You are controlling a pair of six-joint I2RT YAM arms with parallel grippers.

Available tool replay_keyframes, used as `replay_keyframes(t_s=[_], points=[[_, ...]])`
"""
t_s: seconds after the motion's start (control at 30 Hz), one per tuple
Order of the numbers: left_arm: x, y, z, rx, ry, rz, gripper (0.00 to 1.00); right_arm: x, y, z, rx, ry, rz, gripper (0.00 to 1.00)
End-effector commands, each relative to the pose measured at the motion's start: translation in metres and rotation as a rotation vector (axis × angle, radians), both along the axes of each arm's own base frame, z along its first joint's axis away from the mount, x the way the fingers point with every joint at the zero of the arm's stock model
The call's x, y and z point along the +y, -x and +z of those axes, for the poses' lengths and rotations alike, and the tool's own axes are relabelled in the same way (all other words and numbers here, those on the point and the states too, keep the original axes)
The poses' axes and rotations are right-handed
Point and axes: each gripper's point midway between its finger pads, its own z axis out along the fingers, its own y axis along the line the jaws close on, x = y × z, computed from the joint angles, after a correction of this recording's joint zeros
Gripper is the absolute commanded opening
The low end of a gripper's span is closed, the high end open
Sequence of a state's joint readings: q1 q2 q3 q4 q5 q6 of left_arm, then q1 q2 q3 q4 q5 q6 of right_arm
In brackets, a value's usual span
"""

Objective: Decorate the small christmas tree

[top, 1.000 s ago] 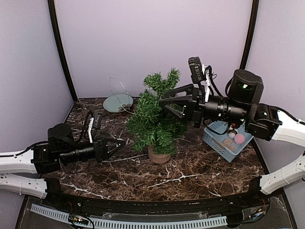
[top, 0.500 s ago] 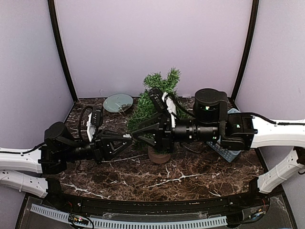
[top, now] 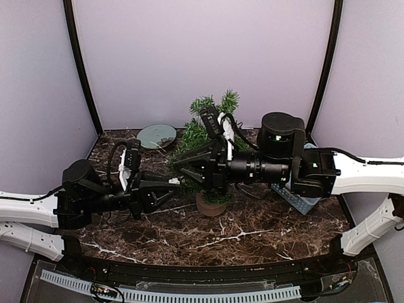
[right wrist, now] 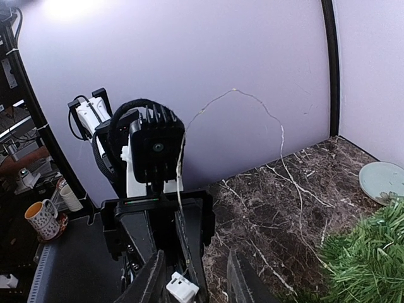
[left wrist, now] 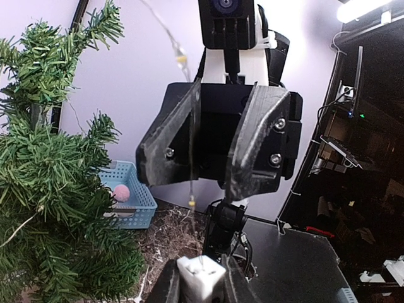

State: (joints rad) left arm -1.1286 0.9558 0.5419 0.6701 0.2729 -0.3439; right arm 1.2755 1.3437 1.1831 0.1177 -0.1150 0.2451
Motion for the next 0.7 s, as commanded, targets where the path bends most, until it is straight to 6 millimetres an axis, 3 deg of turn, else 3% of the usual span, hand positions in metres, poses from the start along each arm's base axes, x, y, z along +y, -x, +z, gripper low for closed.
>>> replay_keyframes(t_s=[0.0,0.2,0.53,0.67], points=[[-0.0007,0.0038,0.0214,-0.067,0.05,-0.007,0.0,0.0067,0.001,0.0232,-0.008,-0.072,0.007,0.32],[-0.0001,0.0023,0.0236,-0.081,0.054,0.008,0.0,0.0101,0.0016,0.0175,0.004,-0.059,0.017,0.28],[-0.0006,-0.0005,0.0241,-0.094,0.055,0.024,0.0,0.0134,0.0066,0.0141,0.019,-0.059,0.05,0.09],[-0.0004,-0.0036,0.0229,-0.099,0.045,0.044,0.0,0.0136,0.0092,0.0166,0.018,-0.063,0.065,0.08]])
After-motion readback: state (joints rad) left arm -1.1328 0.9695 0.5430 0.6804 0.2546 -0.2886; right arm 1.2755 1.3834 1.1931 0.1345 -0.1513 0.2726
